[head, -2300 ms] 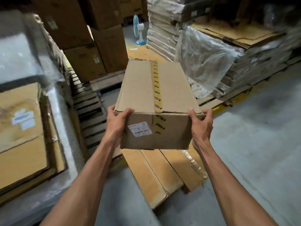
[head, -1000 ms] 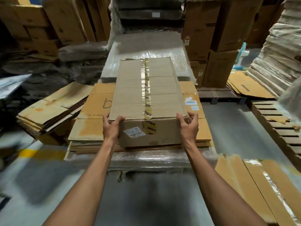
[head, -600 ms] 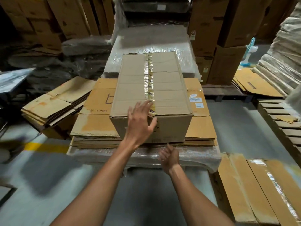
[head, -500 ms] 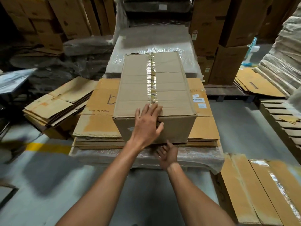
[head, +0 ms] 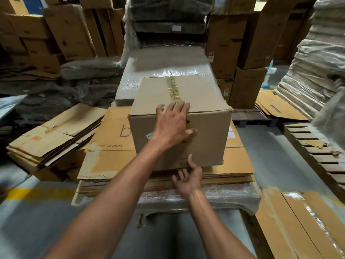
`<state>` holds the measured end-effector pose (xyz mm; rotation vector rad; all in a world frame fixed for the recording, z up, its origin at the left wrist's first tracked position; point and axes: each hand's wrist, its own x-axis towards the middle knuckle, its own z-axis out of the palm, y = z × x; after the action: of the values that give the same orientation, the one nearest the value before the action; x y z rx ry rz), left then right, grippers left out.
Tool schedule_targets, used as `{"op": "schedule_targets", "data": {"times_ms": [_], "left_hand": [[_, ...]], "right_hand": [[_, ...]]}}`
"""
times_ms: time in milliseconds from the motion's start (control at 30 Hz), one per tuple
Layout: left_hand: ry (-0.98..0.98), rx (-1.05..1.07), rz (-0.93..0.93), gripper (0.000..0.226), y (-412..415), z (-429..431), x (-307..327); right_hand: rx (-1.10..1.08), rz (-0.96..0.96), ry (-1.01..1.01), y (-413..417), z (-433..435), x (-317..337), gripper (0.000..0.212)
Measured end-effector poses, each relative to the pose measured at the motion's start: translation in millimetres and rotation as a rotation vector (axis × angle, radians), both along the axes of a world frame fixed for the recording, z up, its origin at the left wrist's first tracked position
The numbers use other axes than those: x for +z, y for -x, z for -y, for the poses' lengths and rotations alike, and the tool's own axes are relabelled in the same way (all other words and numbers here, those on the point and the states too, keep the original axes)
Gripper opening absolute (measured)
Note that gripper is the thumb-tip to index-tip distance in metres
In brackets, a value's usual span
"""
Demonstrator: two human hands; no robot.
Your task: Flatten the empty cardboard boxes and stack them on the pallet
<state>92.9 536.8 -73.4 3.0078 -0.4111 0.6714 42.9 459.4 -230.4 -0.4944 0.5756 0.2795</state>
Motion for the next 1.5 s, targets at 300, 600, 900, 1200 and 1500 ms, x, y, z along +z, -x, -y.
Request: {"op": "schedule_targets", "data": {"times_ms": [300, 600, 900, 1200, 1500], "left_hand": [[0.004, 0.009, -0.119, 0.093, -63.2, -13.9, 80.6], [0.008, -0.007, -0.103, 0.094, -61.1, -11.9, 77.1], [0.233, 0.042, 0.068, 0.073, -43.4, -19.5, 89.0], [1.499, 0.004, 0.076, 0.055, -2.5, -49.6, 72.4], [2.614, 0.029, -0.078, 0.082, 19.7, 11.8, -68.4]], "right_hand": [[-0.088, 0.159, -0.144, -40.6, -19.0, 50.8, 0.083], [-0.187, 0.162, -0.078, -33.5, -26.1, 61.8, 0.094], [-0.415, 0.316, -0.036, -45.7, -11.6, 106.0, 0.101], [-0.282, 0.704, 1.221, -70.5, 39.5, 203.8, 0.107], [0.275, 1.091, 2.330, -75.5, 23.8, 252.2, 0.099]]}}
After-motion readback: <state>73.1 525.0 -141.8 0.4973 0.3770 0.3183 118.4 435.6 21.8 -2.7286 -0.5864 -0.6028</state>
